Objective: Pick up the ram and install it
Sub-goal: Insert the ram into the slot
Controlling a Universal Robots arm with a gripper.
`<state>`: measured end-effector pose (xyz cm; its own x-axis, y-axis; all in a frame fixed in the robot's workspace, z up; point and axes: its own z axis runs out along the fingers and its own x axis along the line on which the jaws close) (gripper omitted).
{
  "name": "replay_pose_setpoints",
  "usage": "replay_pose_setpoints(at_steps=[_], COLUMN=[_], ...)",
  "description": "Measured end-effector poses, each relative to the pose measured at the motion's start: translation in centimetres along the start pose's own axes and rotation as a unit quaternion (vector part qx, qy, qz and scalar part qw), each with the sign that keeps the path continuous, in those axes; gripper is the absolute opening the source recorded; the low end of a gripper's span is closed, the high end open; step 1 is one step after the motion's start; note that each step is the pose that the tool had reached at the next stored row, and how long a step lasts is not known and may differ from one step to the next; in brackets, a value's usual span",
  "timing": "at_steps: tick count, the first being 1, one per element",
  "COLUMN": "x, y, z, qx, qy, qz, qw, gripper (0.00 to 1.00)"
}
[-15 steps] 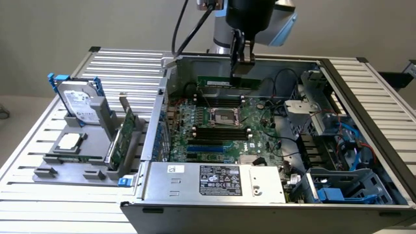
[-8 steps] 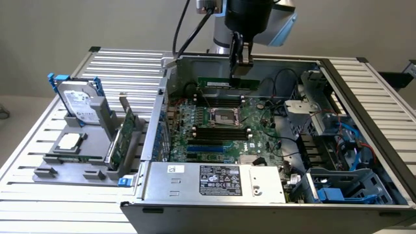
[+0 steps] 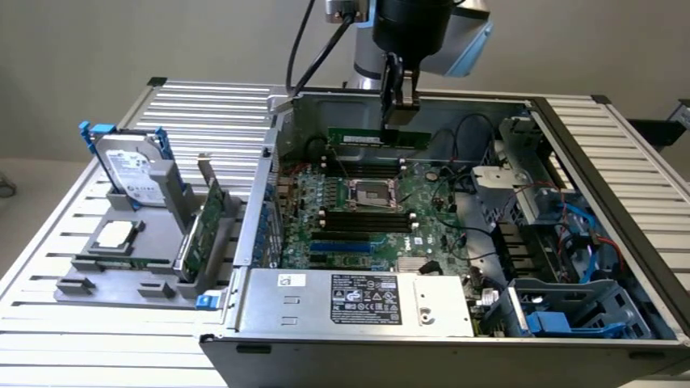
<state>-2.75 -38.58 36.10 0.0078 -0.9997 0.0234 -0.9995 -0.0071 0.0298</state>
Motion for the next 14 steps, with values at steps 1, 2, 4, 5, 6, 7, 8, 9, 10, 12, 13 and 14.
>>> replay_pose_setpoints(at_steps=[1, 2, 4, 5, 6, 7, 8, 9, 10, 12, 13, 14], x=[0.0, 0.0, 0.0, 0.0, 0.0, 0.0, 0.0, 0.0, 0.0, 0.0, 0.0, 0.0], y=[0.0, 0.0, 0.0, 0.0, 0.0, 0.0, 0.0, 0.0, 0.01, 0.07, 0.09, 0.11], z=[0.0, 0.0, 0.0, 0.0, 0.0, 0.0, 0.01, 0.14, 0.31, 0.66, 0.84, 1.03], qx=[0.0, 0.0, 0.0, 0.0, 0.0, 0.0, 0.0, 0.0001, 0.0, 0.0, 0.0, 0.0], qy=[-0.0001, -0.0002, -0.0005, -0.0005, -0.0007, -0.0008, -0.0009, -0.0011, -0.001, -0.0009, -0.0009, -0.0009], qz=[0.0, 0.0, 0.0, 0.0, 0.0, 0.0, 0.0, 0.0, 0.0, 0.0, 0.0, 0.0], qw=[1.0, 1.0, 1.0, 1.0, 1.0, 1.0, 1.0, 1.0, 1.0, 1.0, 1.0, 1.0], gripper=[0.14, 0.14, 0.14, 0.14, 0.14, 0.14, 0.14, 0.14, 0.14, 0.14, 0.14, 0.14])
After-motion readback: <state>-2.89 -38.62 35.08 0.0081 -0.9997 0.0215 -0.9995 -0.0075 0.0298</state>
